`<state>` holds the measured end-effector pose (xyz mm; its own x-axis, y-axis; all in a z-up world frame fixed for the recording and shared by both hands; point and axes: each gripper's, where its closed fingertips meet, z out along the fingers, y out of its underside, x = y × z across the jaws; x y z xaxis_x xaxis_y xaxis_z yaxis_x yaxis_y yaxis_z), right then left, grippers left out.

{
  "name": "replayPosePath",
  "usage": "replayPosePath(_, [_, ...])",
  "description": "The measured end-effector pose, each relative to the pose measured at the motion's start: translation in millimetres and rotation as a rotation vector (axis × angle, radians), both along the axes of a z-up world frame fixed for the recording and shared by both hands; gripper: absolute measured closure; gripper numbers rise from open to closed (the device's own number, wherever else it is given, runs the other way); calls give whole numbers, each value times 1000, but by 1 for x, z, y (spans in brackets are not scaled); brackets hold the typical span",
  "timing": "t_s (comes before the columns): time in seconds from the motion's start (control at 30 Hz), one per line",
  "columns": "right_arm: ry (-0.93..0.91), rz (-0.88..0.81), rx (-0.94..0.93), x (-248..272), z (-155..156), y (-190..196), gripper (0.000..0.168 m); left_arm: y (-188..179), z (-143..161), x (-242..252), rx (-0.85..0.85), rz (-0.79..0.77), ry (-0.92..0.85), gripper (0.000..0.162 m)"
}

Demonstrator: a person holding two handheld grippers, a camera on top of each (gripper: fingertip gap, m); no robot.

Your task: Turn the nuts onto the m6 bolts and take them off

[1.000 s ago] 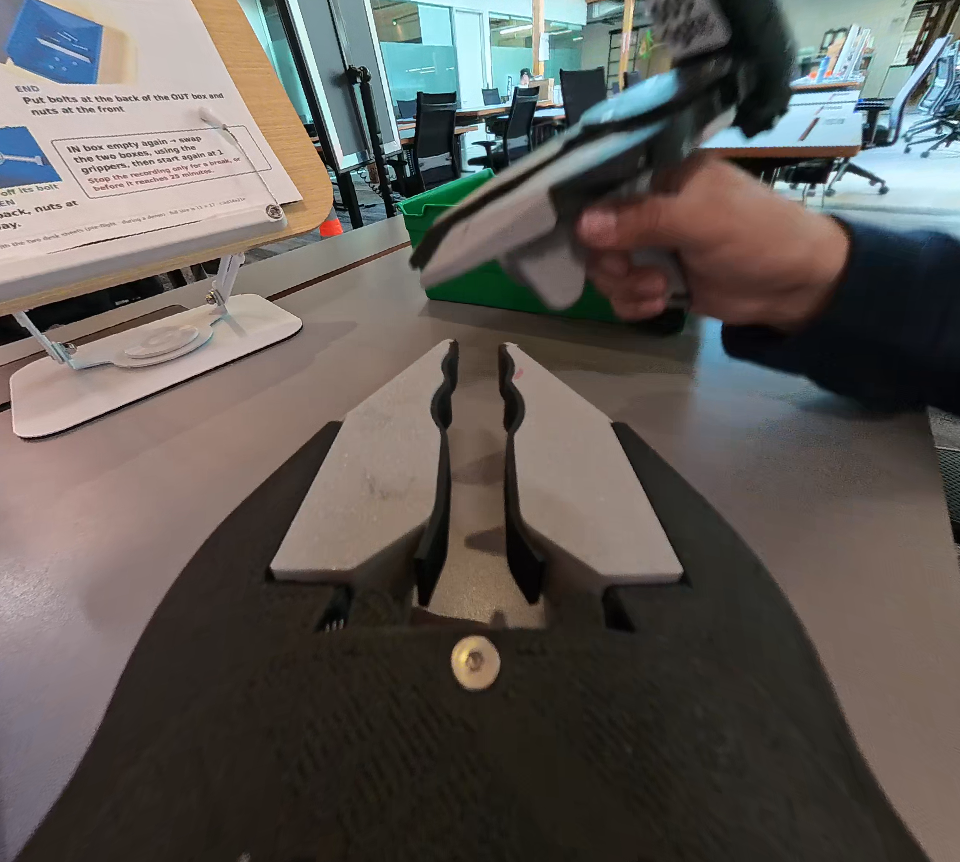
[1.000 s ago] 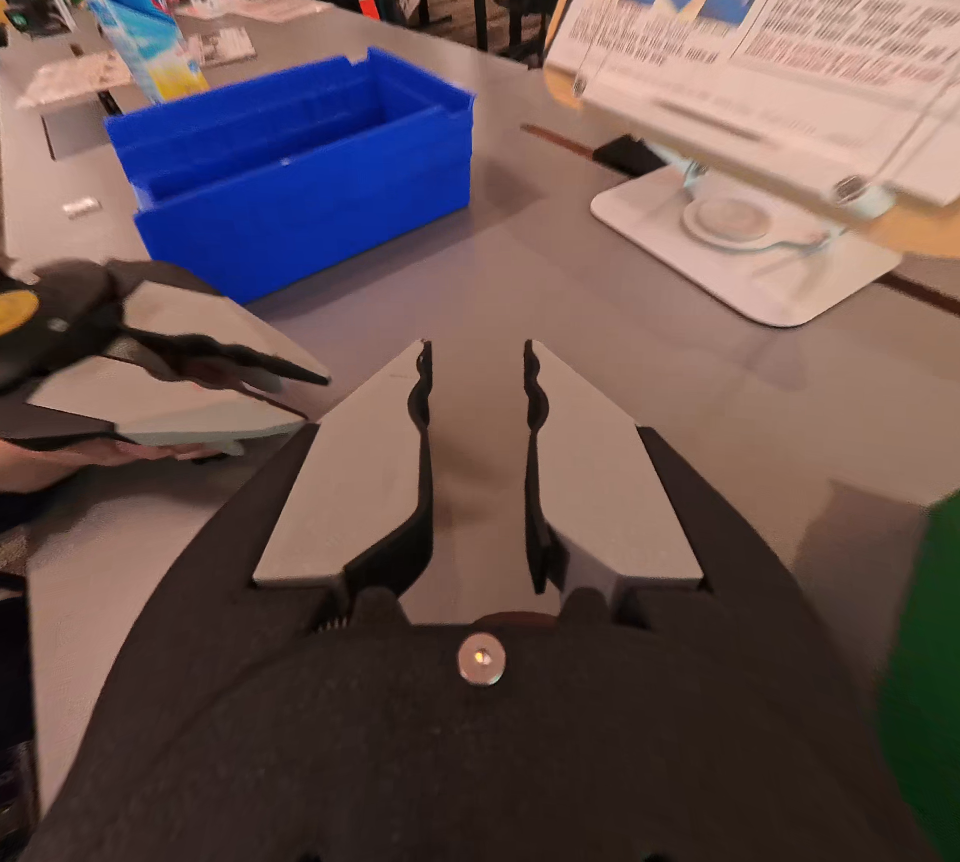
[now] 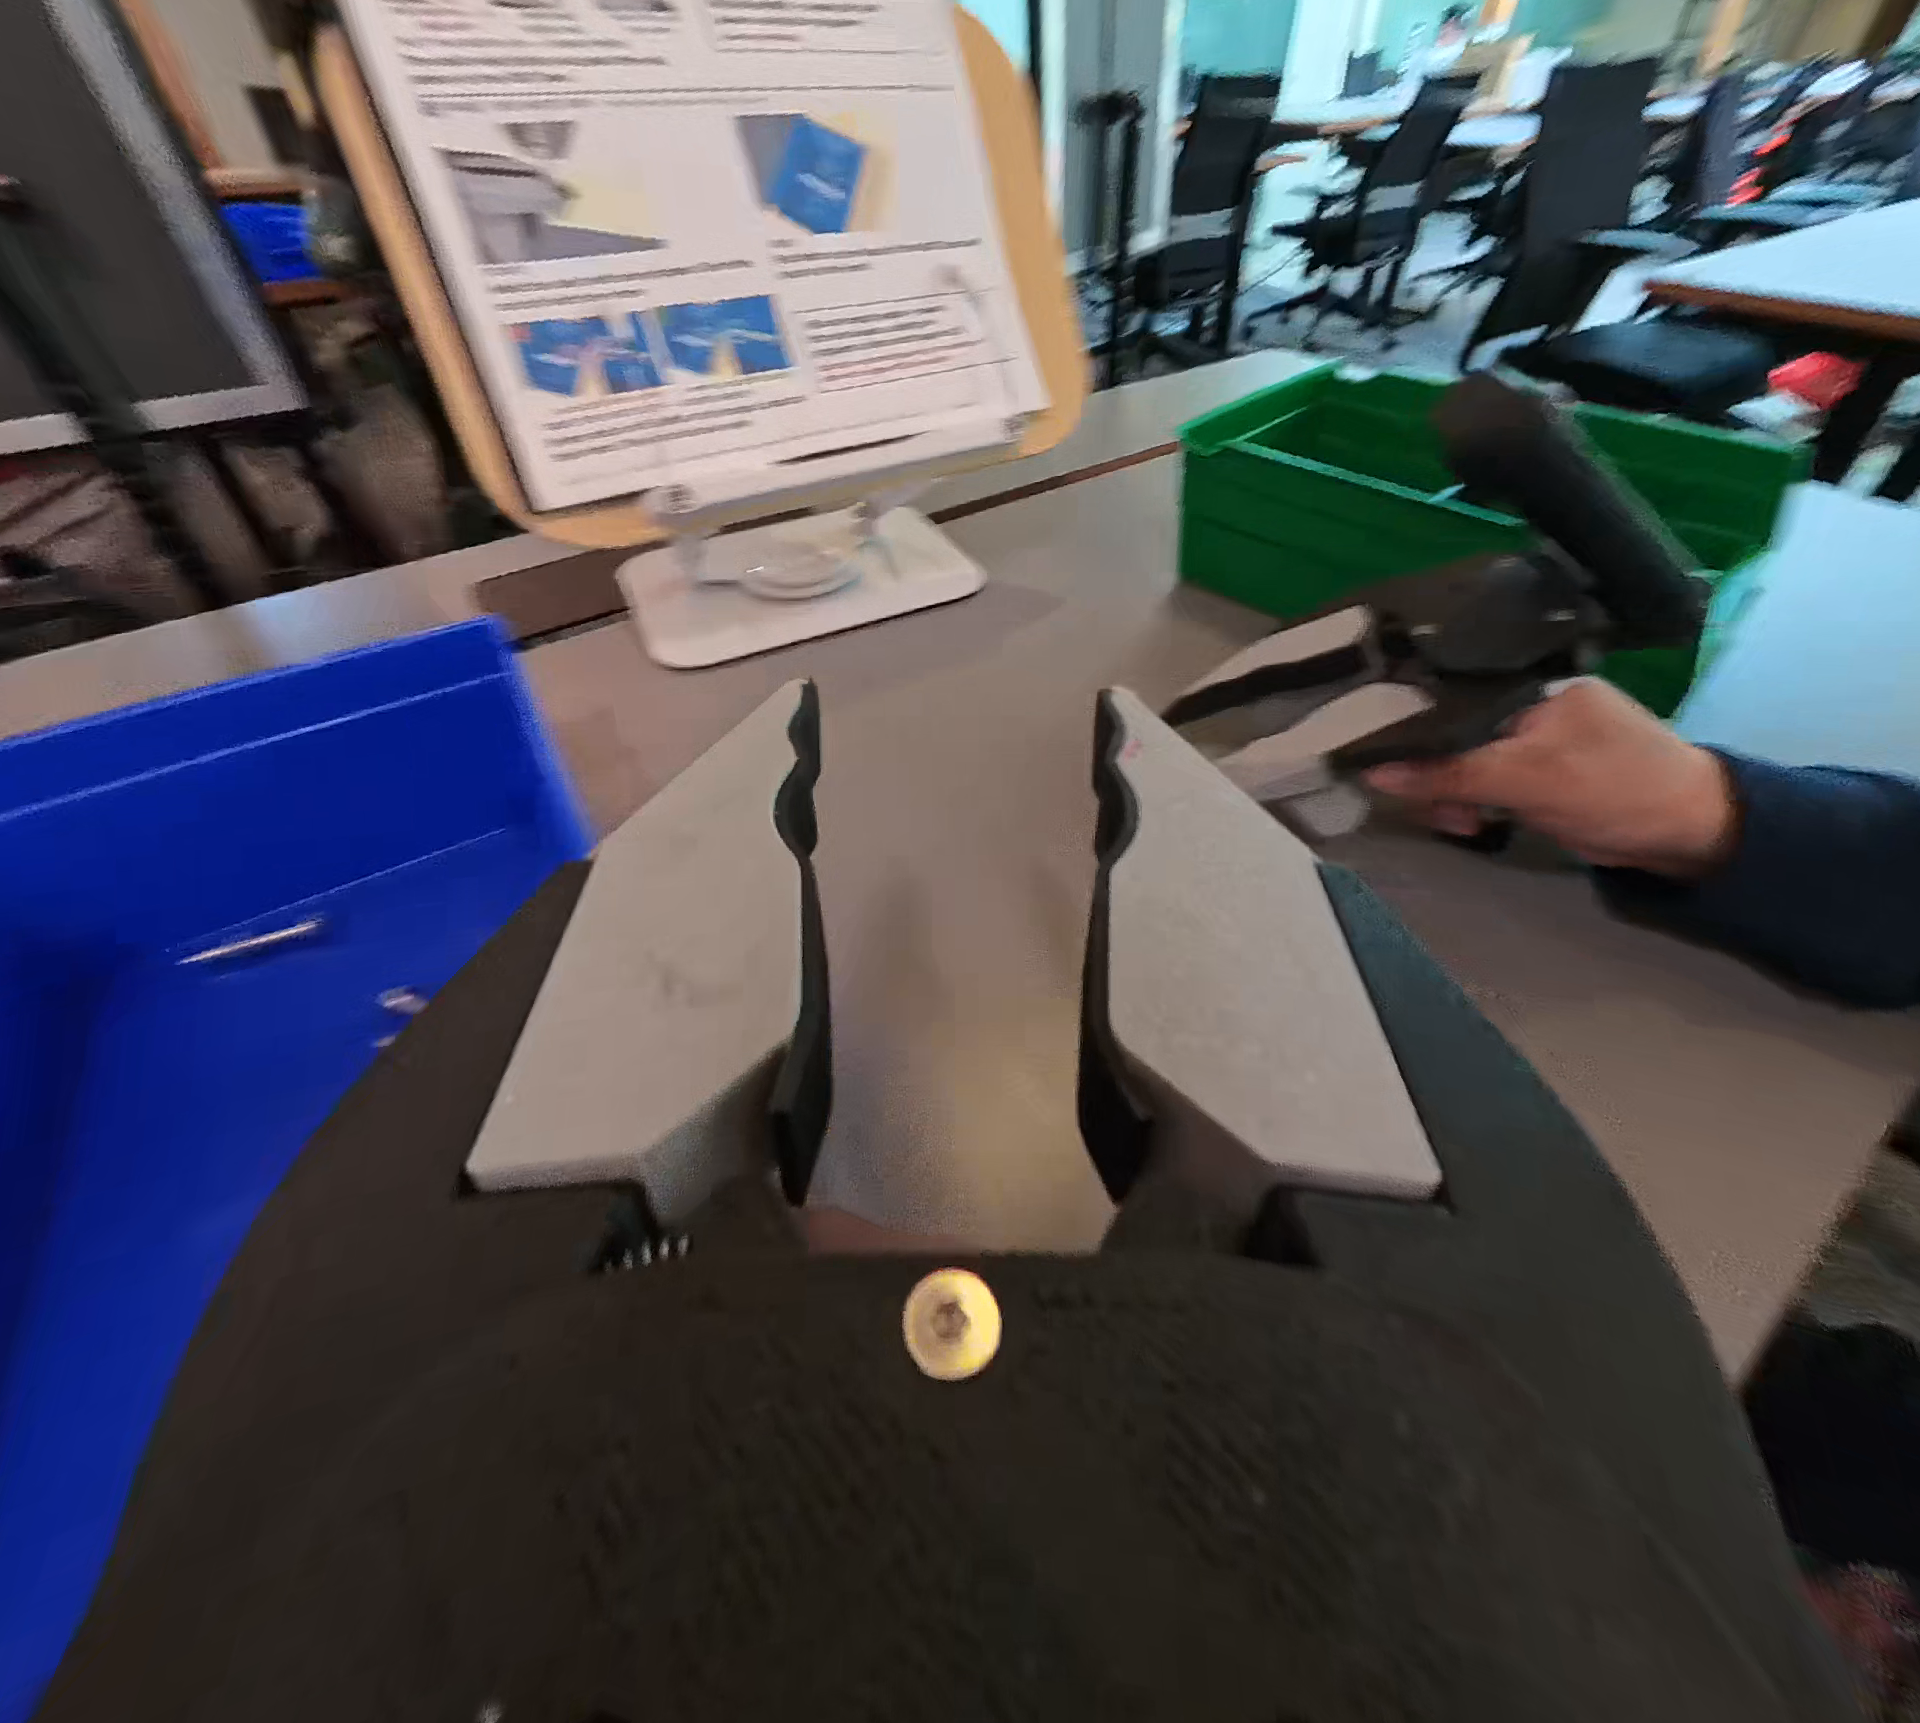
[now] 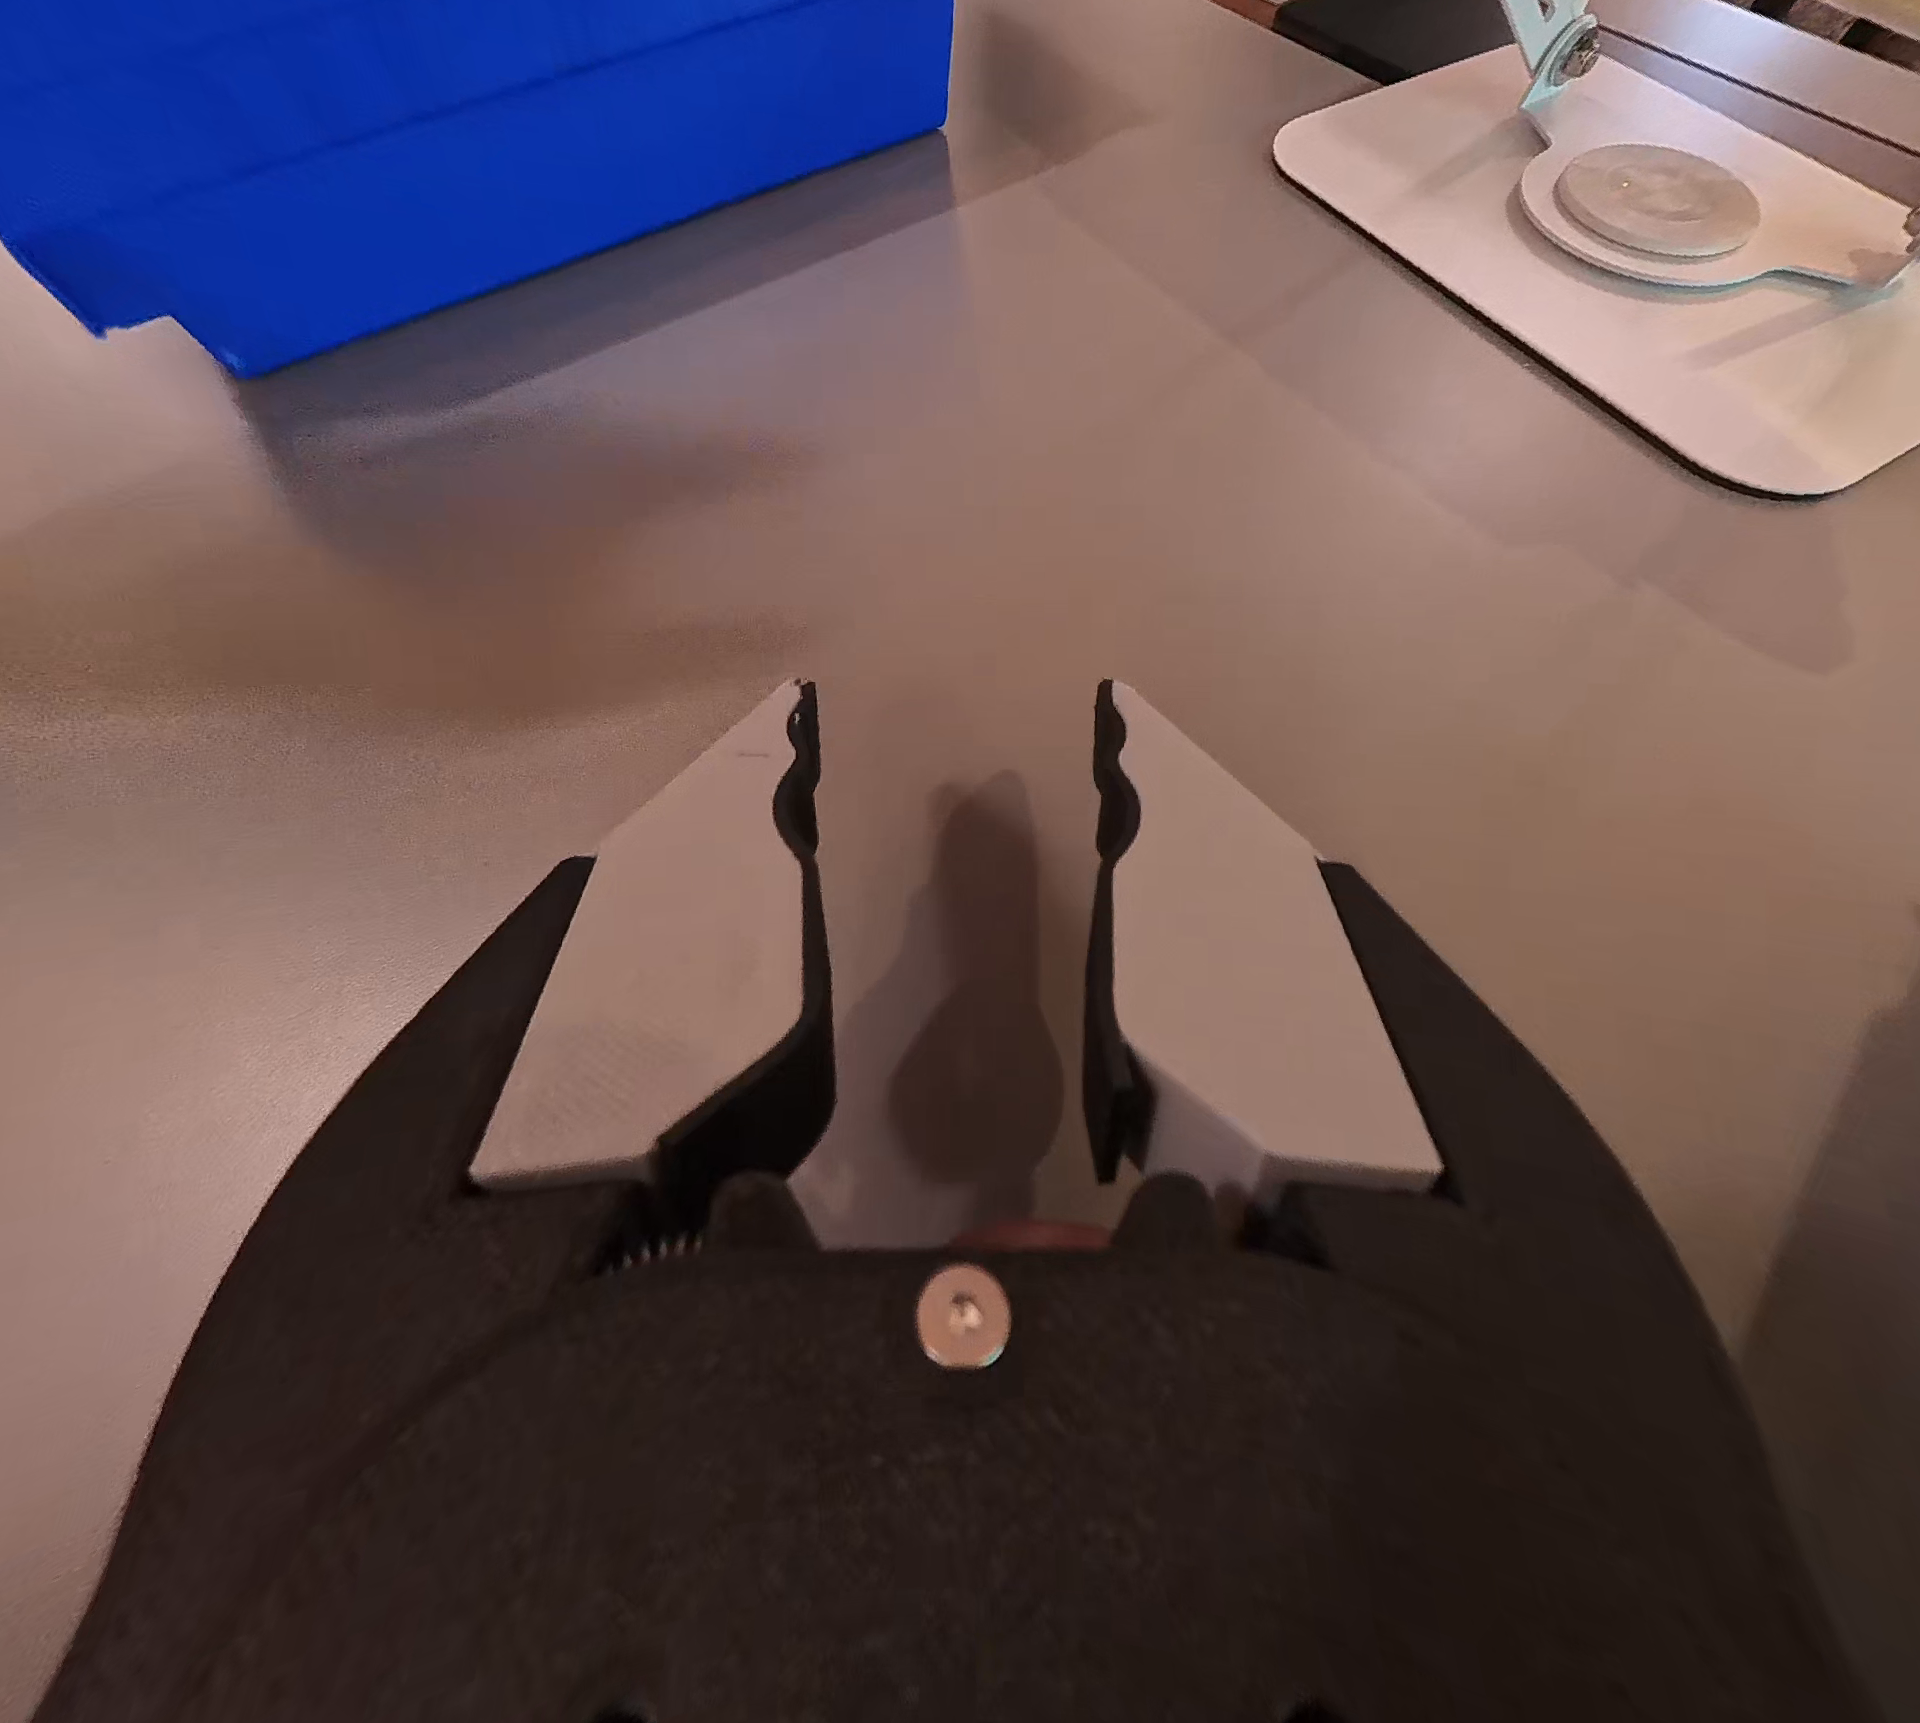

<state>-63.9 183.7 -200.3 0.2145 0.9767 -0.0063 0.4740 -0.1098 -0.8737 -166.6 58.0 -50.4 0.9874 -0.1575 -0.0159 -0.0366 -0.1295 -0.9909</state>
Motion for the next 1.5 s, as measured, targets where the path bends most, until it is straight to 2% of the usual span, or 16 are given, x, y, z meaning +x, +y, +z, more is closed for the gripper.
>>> replayPosePath(0.1, [-5, -9, -3, 0, -1, 1, 118, 5, -10, -65, -148, 77, -14, 104])
replayPosePath(0.23, [9, -17, -8, 1, 1, 3, 119, 6, -49, -150, -389, 183, -44, 102])
replayPosePath(0.33, [0, -17, -16, 0, -1, 3, 120, 8, -81, -184, -516, 226, -74, 102])
replayPosePath(0.43, [-14, -14, -19, -1, -3, 3, 121, 19, -112, -191, -611, 206, -102, 101])
replayPosePath(0.53, [-13, -15, -13, 0, -3, 3, 121, 34, -138, -195, -679, 218, -53, 101])
replayPosePath(0.7, [-1, -15, -12, 0, -1, 3, 121, 57, -159, -190, -737, 192, -43, 103])
replayPosePath(0.8, [-4, -12, -9, 0, -1, 2, 121, 61, -174, -200, -806, 229, 39, 103])
replayPosePath(1.0, [-4, -4, 15, 1, 0, 0, 121, 70, -152, -224, -748, 286, -39, 106])
replayPosePath(1.17, [-21, 3, 15, 0, -3, -1, 122, 67, -170, -229, -814, 279, -101, 105])
replayPosePath(1.27, [-18, 2, 11, 0, -3, -1, 122, 67, -181, -225, -842, 253, -80, 107])
replayPosePath(1.33, [-17, 1, 5, 0, -3, 0, 122, 70, -179, -227, -816, 255, -62, 109])
replayPosePath(1.5, [-20, -1, -3, 0, -4, 0, 122, 76, -178, -217, -819, 219, -144, 111])
